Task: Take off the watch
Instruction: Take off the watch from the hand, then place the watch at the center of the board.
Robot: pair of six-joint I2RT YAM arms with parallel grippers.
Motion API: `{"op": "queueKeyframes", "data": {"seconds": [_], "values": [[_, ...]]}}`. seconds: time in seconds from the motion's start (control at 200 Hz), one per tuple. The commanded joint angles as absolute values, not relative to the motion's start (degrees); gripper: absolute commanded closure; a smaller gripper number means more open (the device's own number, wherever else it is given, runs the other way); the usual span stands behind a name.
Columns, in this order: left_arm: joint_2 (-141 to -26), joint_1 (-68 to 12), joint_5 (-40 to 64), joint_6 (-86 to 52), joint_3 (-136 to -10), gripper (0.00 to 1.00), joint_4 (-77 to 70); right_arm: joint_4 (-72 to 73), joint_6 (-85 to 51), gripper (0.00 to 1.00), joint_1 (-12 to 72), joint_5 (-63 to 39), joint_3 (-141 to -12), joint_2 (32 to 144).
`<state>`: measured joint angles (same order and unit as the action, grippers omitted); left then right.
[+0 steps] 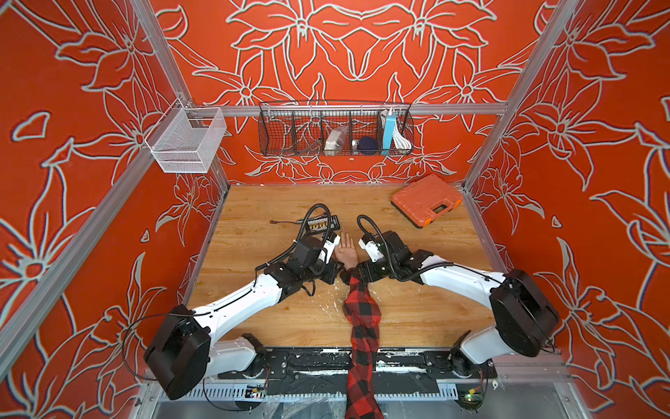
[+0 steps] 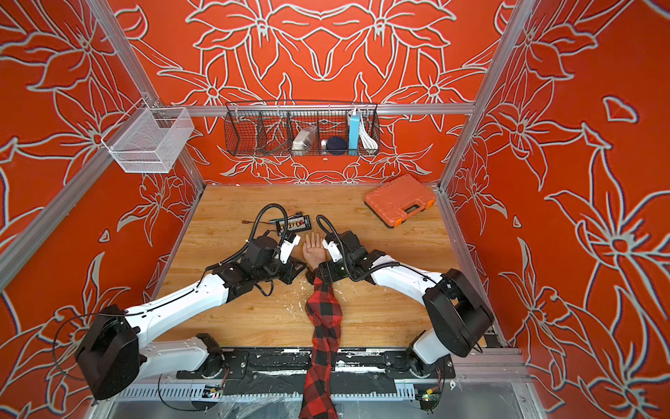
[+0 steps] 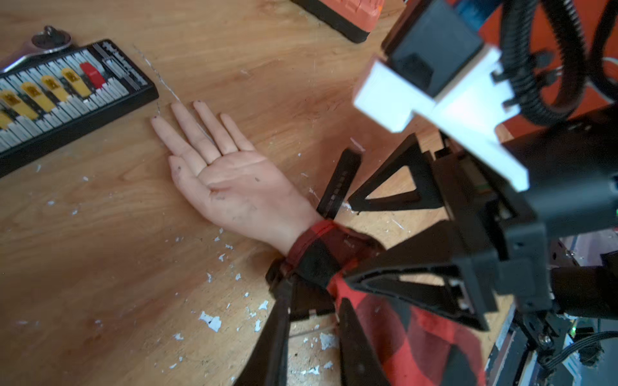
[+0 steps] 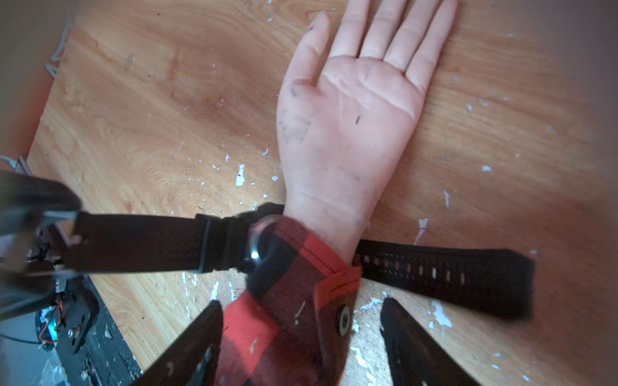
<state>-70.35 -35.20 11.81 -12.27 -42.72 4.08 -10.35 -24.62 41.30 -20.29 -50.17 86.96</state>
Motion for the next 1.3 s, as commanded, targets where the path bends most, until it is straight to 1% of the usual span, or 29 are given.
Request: {"op": "queueKeyframes", "data": {"seconds": [0.0,0.21,0.37,0.495,0.646,0.781,1.041,1.141,1.296], "values": [[-69.3,-35.0,13.9,-12.6,-45.6,0.78,3.1,-12.3,-25.3,0.19,42.1,-21.2,-52.6,88.1],[-69.5,-35.0,14.2,-13.1,-46.3,0.78,3.2,-16.2,-26.2,0.19,43.7,-19.7,-54.3,91.8],[-67.5,-35.0,11.9,-11.8,-47.9,0.78,5.6,-16.5,-27.2,0.19,44.5,-17.2,-54.3,92.4],[-65.5,-35.0,8.8,-9.7,-50.3,0.78,9.1,-17.0,-27.6,0.19,44.3,-12.7,-53.7,89.9],[-62.8,-35.0,4.8,-8.5,-52.5,0.79,12.3,-14.3,-26.0,0.19,44.1,-10.9,-52.0,84.6],[-62.5,-35.0,-0.2,-8.1,-55.4,0.80,17.8,-14.9,-24.7,0.19,43.5,-7.7,-51.4,80.9],[-62.2,-33.5,-6.5,-9.8,-57.4,0.80,28.2,-16.1,-22.3,0.19,41.4,-6.4,-49.6,76.9],[-62.6,-30.7,-4.3,-11.0,-56.1,0.80,29.0,-16.3,-21.9,0.19,40.8,-6.9,-49.2,76.5],[-63.4,-25.9,1.7,-12.2,-52.3,0.78,25.0,-15.6,-21.9,0.20,40.3,-7.8,-48.1,76.1]]}}
